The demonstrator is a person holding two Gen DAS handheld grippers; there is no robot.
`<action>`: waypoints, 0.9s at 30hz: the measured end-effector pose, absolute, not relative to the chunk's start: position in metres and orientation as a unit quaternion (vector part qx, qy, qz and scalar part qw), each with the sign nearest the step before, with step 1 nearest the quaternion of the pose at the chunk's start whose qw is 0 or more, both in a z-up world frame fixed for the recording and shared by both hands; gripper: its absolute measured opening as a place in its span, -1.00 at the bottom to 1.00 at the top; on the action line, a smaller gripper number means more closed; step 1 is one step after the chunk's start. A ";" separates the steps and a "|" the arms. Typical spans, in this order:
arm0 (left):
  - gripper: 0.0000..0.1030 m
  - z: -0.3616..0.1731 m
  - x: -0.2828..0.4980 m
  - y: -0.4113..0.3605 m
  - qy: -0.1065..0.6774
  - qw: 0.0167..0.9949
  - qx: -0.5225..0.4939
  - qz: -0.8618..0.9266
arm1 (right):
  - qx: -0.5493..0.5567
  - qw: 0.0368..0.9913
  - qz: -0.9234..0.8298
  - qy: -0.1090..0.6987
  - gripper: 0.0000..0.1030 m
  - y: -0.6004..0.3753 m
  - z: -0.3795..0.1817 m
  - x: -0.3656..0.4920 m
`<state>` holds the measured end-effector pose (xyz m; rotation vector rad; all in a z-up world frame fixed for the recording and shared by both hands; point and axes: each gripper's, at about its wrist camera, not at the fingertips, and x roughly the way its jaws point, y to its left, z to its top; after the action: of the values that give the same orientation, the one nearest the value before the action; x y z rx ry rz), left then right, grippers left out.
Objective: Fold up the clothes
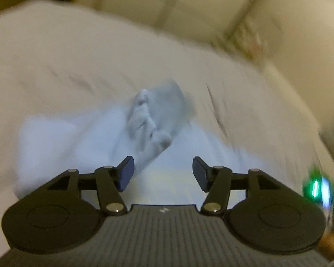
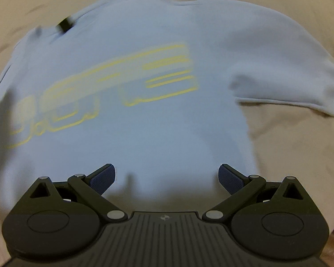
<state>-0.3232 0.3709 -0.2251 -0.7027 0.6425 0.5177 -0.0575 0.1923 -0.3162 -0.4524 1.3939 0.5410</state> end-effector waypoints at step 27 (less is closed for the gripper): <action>-0.17 -0.303 -0.362 0.435 0.444 0.747 -0.331 0.369 | 0.125 0.609 0.400 0.673 -0.78 0.282 -0.405 -0.028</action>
<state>-0.3624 0.4353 -0.3029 -0.7247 0.9708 0.8066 -0.0284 0.2817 -0.4052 0.2898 1.5550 0.9249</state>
